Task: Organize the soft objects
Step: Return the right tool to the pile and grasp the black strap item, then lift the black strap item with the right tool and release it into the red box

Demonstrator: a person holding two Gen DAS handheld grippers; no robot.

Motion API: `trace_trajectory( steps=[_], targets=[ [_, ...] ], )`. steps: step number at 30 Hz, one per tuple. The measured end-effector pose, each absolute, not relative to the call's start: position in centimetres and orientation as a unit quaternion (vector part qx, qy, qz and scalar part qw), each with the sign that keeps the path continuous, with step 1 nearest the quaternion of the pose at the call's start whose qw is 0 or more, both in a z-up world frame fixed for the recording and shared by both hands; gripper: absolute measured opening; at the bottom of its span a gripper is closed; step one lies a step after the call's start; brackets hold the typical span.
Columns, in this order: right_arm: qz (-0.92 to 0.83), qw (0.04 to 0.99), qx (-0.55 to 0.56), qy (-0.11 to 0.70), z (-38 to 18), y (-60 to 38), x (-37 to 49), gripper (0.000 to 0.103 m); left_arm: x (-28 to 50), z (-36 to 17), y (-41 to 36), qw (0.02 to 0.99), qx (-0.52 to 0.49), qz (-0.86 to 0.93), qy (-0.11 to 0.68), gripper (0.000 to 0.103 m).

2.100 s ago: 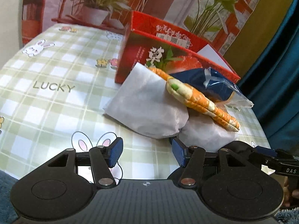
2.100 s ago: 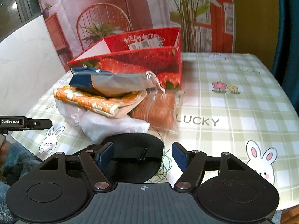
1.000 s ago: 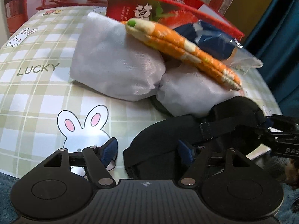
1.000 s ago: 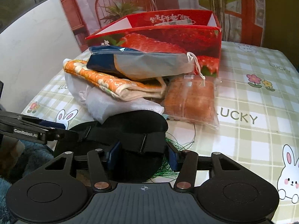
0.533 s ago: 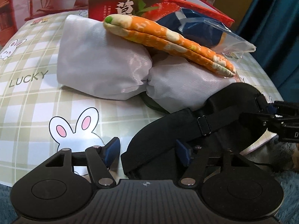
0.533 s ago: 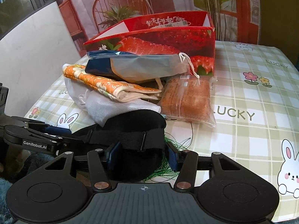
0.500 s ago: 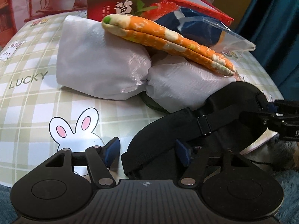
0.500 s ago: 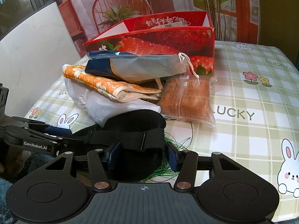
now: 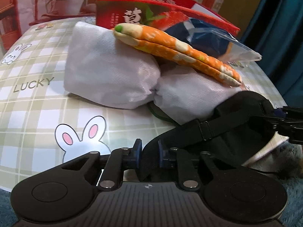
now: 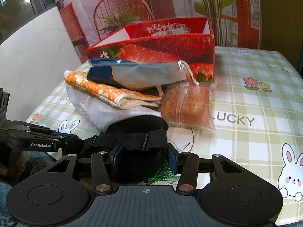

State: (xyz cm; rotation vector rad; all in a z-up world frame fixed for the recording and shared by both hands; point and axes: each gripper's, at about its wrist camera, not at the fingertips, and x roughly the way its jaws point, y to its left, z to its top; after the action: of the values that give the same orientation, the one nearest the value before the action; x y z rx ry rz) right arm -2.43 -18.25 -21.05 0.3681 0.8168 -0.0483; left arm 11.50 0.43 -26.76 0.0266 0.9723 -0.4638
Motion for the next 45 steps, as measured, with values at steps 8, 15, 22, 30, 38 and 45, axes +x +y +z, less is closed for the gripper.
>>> trace_trajectory(
  steps=[8,15,22,30,38,45],
  targets=[
    [-0.026,0.914,0.185,0.361,-19.7,-18.9,-3.4,0.033,11.8,-26.9,1.7,0.861,0.001,-0.209,0.463,0.019],
    [-0.014,0.912,0.185,0.366,-19.8,-18.6,-3.3,0.014,11.3,-26.1,2.9,0.875,-0.024,-0.198,0.441,0.009],
    [-0.015,0.919,0.186,0.348,-19.5,-18.7,-3.7,0.011,10.1,-23.9,4.9,0.901,-0.066,-0.207,0.375,0.009],
    [0.0,0.928,0.17,0.33,-18.4,-18.1,-3.9,0.009,8.8,-21.7,5.5,0.915,-0.087,-0.211,0.333,0.008],
    [0.03,0.954,0.138,0.263,-13.4,-17.9,-4.1,0.009,6.9,-15.2,6.2,0.937,-0.097,-0.238,0.238,0.008],
    [0.05,0.969,0.102,0.221,-9.1,-18.1,-2.6,0.009,7.6,-9.8,5.2,0.947,-0.083,-0.253,0.183,0.008]
  ],
)
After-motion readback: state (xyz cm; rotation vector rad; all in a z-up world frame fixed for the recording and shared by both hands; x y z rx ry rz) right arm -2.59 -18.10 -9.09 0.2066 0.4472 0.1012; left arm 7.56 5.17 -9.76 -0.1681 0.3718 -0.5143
